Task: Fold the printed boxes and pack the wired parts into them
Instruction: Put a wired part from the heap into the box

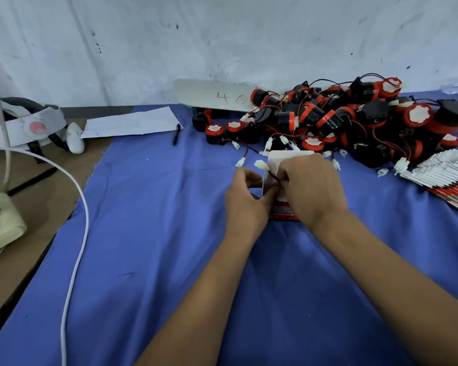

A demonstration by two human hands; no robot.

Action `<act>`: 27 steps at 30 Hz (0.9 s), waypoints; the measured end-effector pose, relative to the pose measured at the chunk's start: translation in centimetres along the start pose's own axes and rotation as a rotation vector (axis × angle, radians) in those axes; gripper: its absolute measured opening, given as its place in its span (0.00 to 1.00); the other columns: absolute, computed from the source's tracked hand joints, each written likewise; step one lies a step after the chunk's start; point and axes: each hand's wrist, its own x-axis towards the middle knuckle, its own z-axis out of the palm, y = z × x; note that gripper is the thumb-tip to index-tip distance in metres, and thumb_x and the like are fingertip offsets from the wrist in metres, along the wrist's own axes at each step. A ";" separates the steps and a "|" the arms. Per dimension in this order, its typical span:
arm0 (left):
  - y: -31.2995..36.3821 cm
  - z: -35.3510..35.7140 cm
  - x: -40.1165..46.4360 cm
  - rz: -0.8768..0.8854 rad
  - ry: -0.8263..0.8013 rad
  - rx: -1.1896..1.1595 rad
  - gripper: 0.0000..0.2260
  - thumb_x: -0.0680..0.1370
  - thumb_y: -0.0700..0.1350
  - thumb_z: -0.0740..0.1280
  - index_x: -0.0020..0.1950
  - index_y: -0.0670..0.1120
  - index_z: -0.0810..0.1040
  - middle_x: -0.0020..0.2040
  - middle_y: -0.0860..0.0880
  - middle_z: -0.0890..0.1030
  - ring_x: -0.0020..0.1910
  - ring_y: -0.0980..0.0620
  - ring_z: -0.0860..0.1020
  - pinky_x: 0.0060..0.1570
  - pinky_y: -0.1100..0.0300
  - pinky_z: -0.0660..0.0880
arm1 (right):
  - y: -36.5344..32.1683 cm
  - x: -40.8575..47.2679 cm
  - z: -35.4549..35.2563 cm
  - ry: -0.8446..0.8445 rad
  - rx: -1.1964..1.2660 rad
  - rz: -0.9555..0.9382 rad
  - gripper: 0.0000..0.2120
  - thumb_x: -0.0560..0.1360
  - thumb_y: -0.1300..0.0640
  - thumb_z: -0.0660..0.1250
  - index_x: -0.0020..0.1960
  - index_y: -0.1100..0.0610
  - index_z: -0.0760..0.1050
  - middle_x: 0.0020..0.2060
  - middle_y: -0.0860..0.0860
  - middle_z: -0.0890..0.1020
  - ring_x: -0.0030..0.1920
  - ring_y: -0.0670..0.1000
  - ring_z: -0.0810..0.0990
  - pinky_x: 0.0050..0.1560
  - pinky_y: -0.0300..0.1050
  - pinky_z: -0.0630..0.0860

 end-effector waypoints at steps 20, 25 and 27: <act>0.3 -0.2 -0.1 0.014 0.016 0.004 0.12 0.74 0.44 0.77 0.45 0.52 0.73 0.43 0.52 0.84 0.29 0.59 0.76 0.32 0.59 0.77 | 0.1 -1.1 -0.1 -0.274 -0.007 -0.046 0.11 0.78 0.61 0.58 0.55 0.56 0.78 0.50 0.52 0.75 0.54 0.56 0.74 0.51 0.47 0.71; 0.4 -0.1 -0.1 0.048 -0.001 0.035 0.13 0.75 0.36 0.70 0.41 0.50 0.70 0.37 0.54 0.81 0.23 0.58 0.70 0.27 0.63 0.71 | -0.6 0.2 -1.1 -0.298 0.087 0.073 0.18 0.80 0.50 0.55 0.33 0.54 0.72 0.38 0.51 0.75 0.46 0.56 0.75 0.42 0.48 0.68; 0.6 -0.2 -0.1 0.056 -0.009 0.077 0.14 0.74 0.33 0.69 0.41 0.51 0.71 0.35 0.57 0.80 0.26 0.59 0.73 0.26 0.70 0.68 | -1.3 0.5 -1.1 -0.274 0.083 0.114 0.27 0.80 0.37 0.52 0.30 0.52 0.68 0.35 0.52 0.76 0.49 0.56 0.74 0.45 0.49 0.68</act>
